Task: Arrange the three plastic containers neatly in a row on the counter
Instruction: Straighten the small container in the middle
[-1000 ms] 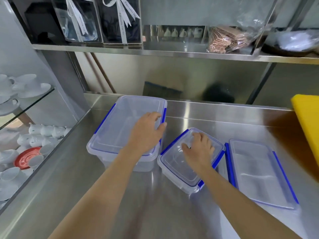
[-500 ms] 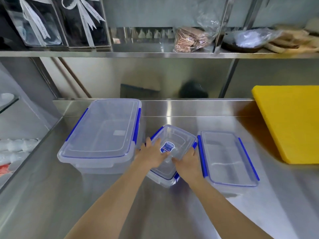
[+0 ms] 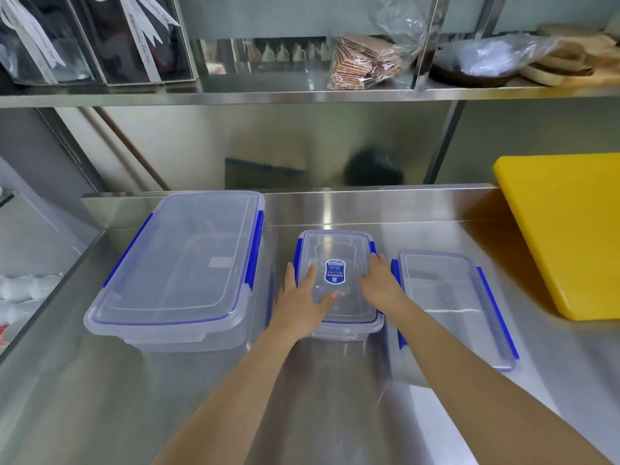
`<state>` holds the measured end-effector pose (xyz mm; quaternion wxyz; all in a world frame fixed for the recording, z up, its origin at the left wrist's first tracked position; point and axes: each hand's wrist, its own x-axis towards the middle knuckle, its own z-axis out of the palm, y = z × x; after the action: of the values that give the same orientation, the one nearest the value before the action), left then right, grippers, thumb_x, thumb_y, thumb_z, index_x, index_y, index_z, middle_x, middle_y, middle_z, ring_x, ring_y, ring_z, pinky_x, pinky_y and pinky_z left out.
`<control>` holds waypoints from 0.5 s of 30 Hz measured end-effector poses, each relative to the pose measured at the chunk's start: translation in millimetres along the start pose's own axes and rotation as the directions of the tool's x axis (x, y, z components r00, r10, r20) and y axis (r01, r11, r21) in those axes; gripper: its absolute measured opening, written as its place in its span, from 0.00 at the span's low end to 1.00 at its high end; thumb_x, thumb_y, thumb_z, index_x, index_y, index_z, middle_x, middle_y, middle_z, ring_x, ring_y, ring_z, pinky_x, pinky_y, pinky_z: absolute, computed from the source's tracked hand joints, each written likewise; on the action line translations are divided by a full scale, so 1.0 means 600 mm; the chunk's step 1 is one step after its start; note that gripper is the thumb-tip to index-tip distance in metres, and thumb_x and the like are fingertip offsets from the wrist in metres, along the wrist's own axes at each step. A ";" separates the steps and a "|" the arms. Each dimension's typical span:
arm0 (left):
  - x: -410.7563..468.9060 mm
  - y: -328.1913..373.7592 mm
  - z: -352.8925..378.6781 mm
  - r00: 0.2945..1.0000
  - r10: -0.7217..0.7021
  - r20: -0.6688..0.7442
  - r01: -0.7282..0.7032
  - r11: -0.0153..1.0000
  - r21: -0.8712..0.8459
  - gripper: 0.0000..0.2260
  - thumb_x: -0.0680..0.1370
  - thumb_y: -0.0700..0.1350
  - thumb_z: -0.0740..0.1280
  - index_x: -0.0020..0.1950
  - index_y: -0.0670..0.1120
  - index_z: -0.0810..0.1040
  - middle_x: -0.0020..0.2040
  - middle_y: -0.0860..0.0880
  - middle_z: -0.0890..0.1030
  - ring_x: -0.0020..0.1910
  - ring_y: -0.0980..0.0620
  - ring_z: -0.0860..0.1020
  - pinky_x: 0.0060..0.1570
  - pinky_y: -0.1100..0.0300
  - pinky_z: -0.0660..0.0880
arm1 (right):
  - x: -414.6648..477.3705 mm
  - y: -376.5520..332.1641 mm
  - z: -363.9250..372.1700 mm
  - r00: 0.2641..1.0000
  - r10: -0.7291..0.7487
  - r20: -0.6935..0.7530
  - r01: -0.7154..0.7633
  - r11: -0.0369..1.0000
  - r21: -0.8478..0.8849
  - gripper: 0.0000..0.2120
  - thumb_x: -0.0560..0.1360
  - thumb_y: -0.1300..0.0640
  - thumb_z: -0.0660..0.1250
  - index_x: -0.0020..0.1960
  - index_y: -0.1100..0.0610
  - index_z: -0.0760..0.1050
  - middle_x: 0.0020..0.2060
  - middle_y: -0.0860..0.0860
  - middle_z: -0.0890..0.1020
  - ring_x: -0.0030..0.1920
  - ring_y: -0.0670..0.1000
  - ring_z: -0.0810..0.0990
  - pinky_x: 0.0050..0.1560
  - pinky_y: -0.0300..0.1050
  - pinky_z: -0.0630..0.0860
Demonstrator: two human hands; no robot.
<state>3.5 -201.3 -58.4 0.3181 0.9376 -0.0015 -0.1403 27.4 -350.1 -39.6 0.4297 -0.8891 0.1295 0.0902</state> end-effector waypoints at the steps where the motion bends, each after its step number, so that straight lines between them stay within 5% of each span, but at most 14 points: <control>1: 0.003 0.003 0.003 1.000 -0.003 -0.013 0.003 1.000 -0.005 0.34 0.75 0.63 0.58 0.75 0.57 0.45 0.78 0.48 0.39 0.76 0.42 0.52 0.73 0.46 0.57 | 0.005 -0.001 -0.004 1.000 -0.008 0.006 0.008 1.000 -0.001 0.20 0.76 0.67 0.53 0.68 0.63 0.62 0.71 0.58 0.61 0.64 0.60 0.69 0.62 0.52 0.70; 9: 0.015 0.016 0.012 0.997 -0.034 -0.063 0.037 0.999 0.038 0.33 0.75 0.63 0.56 0.75 0.56 0.45 0.78 0.46 0.42 0.77 0.42 0.49 0.73 0.46 0.54 | 0.015 -0.001 -0.016 0.994 -0.106 -0.003 0.105 0.992 -0.065 0.20 0.77 0.64 0.56 0.68 0.62 0.62 0.67 0.58 0.66 0.61 0.59 0.72 0.61 0.54 0.73; 12: 0.008 0.027 0.011 0.978 0.017 -0.207 0.013 0.989 0.146 0.30 0.77 0.60 0.58 0.75 0.53 0.52 0.78 0.44 0.49 0.77 0.43 0.47 0.74 0.47 0.50 | -0.001 0.004 -0.027 0.964 -0.186 -0.190 0.170 0.981 -0.098 0.15 0.77 0.61 0.58 0.62 0.63 0.68 0.62 0.59 0.72 0.59 0.59 0.73 0.59 0.56 0.73; 15: -0.011 0.072 0.016 0.913 0.204 -0.352 -0.180 0.979 0.100 0.23 0.77 0.52 0.61 0.71 0.48 0.63 0.75 0.45 0.62 0.74 0.46 0.57 0.72 0.51 0.56 | -0.021 0.020 -0.057 0.873 -0.204 -0.442 0.124 0.971 -0.202 0.13 0.76 0.59 0.61 0.59 0.62 0.71 0.57 0.58 0.76 0.56 0.58 0.76 0.56 0.52 0.74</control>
<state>-1.7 -241.1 -37.9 0.2946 0.9525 -0.0399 0.0662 13.4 -382.2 -24.4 0.3166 -0.9257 0.1435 -0.1491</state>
